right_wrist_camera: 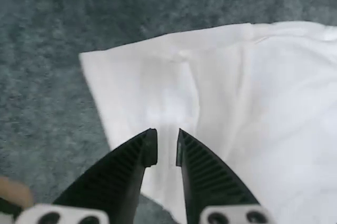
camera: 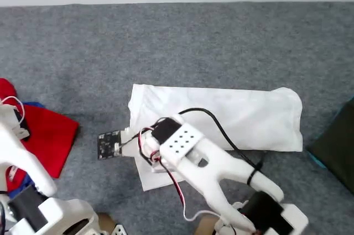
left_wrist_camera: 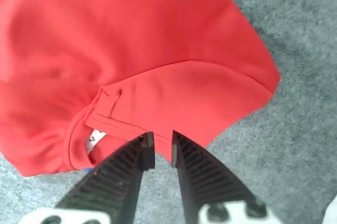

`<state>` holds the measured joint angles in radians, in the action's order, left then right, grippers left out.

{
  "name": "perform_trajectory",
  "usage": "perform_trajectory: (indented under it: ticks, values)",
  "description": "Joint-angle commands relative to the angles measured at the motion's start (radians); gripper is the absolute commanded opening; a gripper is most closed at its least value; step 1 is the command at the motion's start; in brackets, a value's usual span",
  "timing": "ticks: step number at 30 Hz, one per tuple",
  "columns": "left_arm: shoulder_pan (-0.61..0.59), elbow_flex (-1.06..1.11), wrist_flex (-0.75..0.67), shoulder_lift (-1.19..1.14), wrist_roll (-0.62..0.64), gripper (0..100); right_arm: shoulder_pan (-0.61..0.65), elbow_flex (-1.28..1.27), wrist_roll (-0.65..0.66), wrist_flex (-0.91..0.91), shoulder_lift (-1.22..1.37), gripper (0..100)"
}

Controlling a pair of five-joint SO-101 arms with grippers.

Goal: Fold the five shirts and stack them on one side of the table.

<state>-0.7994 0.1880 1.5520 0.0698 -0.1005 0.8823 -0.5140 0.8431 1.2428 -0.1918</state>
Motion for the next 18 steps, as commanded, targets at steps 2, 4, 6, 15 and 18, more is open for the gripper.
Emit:
perform_trajectory:
  ticks: [2,4,6,15,18]
  values:
    - [0.000,-0.005,-0.012,0.049,0.000,7,0.021,0.015,-0.051,0.030,-0.067,7.2]
    - [0.000,-0.005,-0.012,0.049,0.000,7,0.019,-0.029,-0.051,-0.021,-0.067,7.2]
    - [0.000,-0.005,-0.012,0.049,0.000,7,0.016,-0.081,-0.051,-0.081,-0.067,7.4]
    - [0.000,-0.004,-0.006,0.055,0.000,7,-0.024,-0.189,-0.051,-0.222,0.018,8.4]
    - [0.000,-0.004,-0.005,0.055,0.000,7,-0.054,-0.167,-0.051,-0.222,0.051,11.3]
